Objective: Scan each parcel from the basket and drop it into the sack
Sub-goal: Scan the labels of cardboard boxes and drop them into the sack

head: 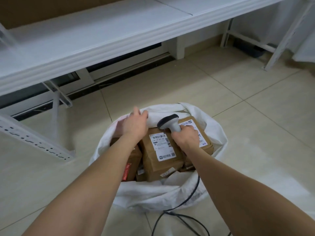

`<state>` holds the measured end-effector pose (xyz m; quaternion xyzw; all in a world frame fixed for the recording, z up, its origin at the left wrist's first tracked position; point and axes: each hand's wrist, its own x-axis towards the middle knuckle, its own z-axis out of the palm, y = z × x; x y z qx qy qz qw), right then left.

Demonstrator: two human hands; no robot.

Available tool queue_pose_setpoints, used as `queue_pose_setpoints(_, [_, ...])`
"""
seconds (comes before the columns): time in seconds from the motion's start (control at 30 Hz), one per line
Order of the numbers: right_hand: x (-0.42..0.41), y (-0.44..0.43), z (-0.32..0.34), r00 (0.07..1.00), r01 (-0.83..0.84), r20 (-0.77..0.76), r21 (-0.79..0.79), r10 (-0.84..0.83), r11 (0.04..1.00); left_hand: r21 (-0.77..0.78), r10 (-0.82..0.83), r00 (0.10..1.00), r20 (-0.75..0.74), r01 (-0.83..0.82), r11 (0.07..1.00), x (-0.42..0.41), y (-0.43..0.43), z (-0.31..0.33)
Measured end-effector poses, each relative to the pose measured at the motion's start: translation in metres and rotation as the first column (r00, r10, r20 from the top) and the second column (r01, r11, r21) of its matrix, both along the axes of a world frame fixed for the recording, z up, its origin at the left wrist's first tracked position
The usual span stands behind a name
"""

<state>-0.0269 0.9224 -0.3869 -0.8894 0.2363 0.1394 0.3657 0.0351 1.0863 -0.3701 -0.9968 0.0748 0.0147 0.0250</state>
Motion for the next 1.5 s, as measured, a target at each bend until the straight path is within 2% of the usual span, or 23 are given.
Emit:
queue_pose_setpoints(0.03, [0.003, 0.0, -0.003, 1.0, 0.004, -0.01, 0.029, -0.004, 1.0, -0.025, -0.028, 0.999, -0.033, 0.027, 0.999, 0.011, -0.009, -0.001])
queue_pose_setpoints(0.13, [0.004, 0.001, -0.016, 0.998, -0.05, -0.027, 0.007, 0.05, 0.999, 0.024, 0.002, 0.934, -0.357, 0.008, 1.0, 0.024, -0.029, -0.019])
queue_pose_setpoints(0.17, [0.003, 0.0, -0.019, 0.997, -0.077, -0.03, -0.028, 0.077, 0.997, 0.034, 0.002, 0.924, -0.382, 0.012, 0.999, 0.027, -0.031, -0.025])
queue_pose_setpoints(0.27, [0.008, -0.004, -0.026, 0.995, -0.099, -0.037, -0.111, 0.096, 0.989, -0.146, 0.133, 0.987, -0.096, -0.146, 0.979, 0.052, -0.028, -0.013])
queue_pose_setpoints(0.33, [0.008, -0.005, -0.028, 0.994, -0.102, -0.054, -0.099, 0.097, 0.99, -0.35, 0.274, 0.962, 0.011, -0.253, 0.902, 0.073, -0.02, 0.014])
queue_pose_setpoints(0.37, [0.007, -0.004, -0.028, 0.994, -0.097, -0.055, -0.082, 0.093, 0.992, -0.398, 0.285, 0.959, -0.001, -0.262, 0.879, 0.08, -0.017, 0.027])
queue_pose_setpoints(0.43, [0.005, -0.004, -0.026, 0.997, -0.048, -0.054, -0.011, 0.048, 0.999, -0.349, 0.211, 0.976, -0.055, -0.217, 0.911, 0.076, -0.02, 0.044])
queue_pose_setpoints(0.5, [0.001, -0.006, -0.022, 0.997, 0.076, -0.018, 0.142, -0.074, 0.987, -0.408, 0.135, 0.988, -0.081, -0.156, 0.899, 0.057, -0.035, 0.044])
queue_pose_setpoints(0.53, [-0.003, -0.006, -0.017, 0.989, 0.145, 0.001, 0.224, -0.149, 0.964, -0.505, 0.129, 0.983, -0.128, -0.177, 0.845, 0.042, -0.045, 0.039])
queue_pose_setpoints(0.6, [-0.009, -0.007, -0.009, 0.964, 0.233, 0.043, 0.333, -0.261, 0.914, -0.709, 0.115, 0.897, -0.426, -0.41, 0.574, 0.007, -0.071, 0.022])
queue_pose_setpoints(0.63, [-0.011, -0.008, -0.005, 0.961, 0.23, 0.067, 0.35, -0.269, 0.908, -0.704, 0.063, 0.795, -0.603, -0.568, 0.427, -0.011, -0.086, 0.015])
queue_pose_setpoints(0.7, [-0.017, -0.011, 0.005, 0.971, 0.15, 0.12, 0.363, -0.206, 0.92, -0.613, -0.033, 0.628, -0.777, -0.744, 0.265, -0.032, -0.108, 0.002])
queue_pose_setpoints(0.8, [-0.025, -0.022, 0.014, 0.984, 0.085, 0.092, 0.507, -0.152, 0.858, -0.615, 0.013, 0.62, -0.784, -0.781, 0.108, -0.032, -0.119, -0.009])
queue_pose_setpoints(0.9, [-0.026, -0.035, 0.017, 0.943, 0.216, 0.028, 0.707, -0.332, 0.674, -0.673, 0.055, 0.673, -0.738, -0.74, 0.027, -0.031, -0.121, -0.008])
queue_pose_setpoints(0.93, [-0.022, -0.041, 0.014, 0.917, 0.268, 0.031, 0.691, -0.397, 0.672, -0.689, 0.067, 0.689, -0.722, -0.724, 0.017, -0.032, -0.122, -0.008])
queue_pose_setpoints(0.97, [-0.017, -0.049, 0.009, 0.903, 0.317, 0.047, 0.597, -0.427, 0.736, -0.701, 0.084, 0.699, -0.71, -0.713, 0.019, -0.033, -0.125, -0.011])
queue_pose_setpoints(1.03, [-0.011, -0.067, -0.003, 0.891, 0.416, 0.082, 0.248, -0.447, 0.875, -0.715, 0.141, 0.714, -0.686, -0.697, 0.056, -0.036, -0.132, -0.015])
queue_pose_setpoints(1.07, [-0.011, -0.076, -0.007, 0.884, 0.449, 0.09, 0.105, -0.458, 0.887, -0.721, 0.162, 0.723, -0.671, -0.688, 0.086, -0.038, -0.136, -0.017])
queue_pose_setpoints(1.13, [-0.011, -0.094, -0.016, 0.872, 0.489, 0.031, 0.009, -0.489, 0.872, -0.723, 0.176, 0.734, -0.656, -0.678, 0.132, -0.04, -0.143, -0.025])
queue_pose_setpoints(1.27, [-0.007, -0.109, -0.041, 0.766, 0.643, -0.205, 0.235, -0.609, 0.729, -0.712, 0.149, 0.733, -0.663, -0.68, 0.175, -0.044, -0.152, -0.043])
queue_pose_setpoints(1.33, [-0.012, -0.112, -0.049, 0.759, 0.651, -0.255, 0.299, -0.599, 0.698, -0.703, 0.144, 0.726, -0.673, -0.688, 0.182, -0.044, -0.153, -0.044])
queue_pose_setpoints(1.43, [-0.021, -0.116, -0.045, 0.723, 0.677, -0.175, 0.371, -0.668, 0.635, -0.677, 0.158, 0.712, -0.684, -0.7, 0.229, -0.047, -0.15, -0.041])
queue_pose_setpoints(1.5, [-0.02, -0.117, -0.021, 0.667, 0.677, -0.036, 0.444, -0.744, 0.586, -0.667, 0.187, 0.715, -0.674, -0.697, 0.263, -0.051, -0.151, -0.036])
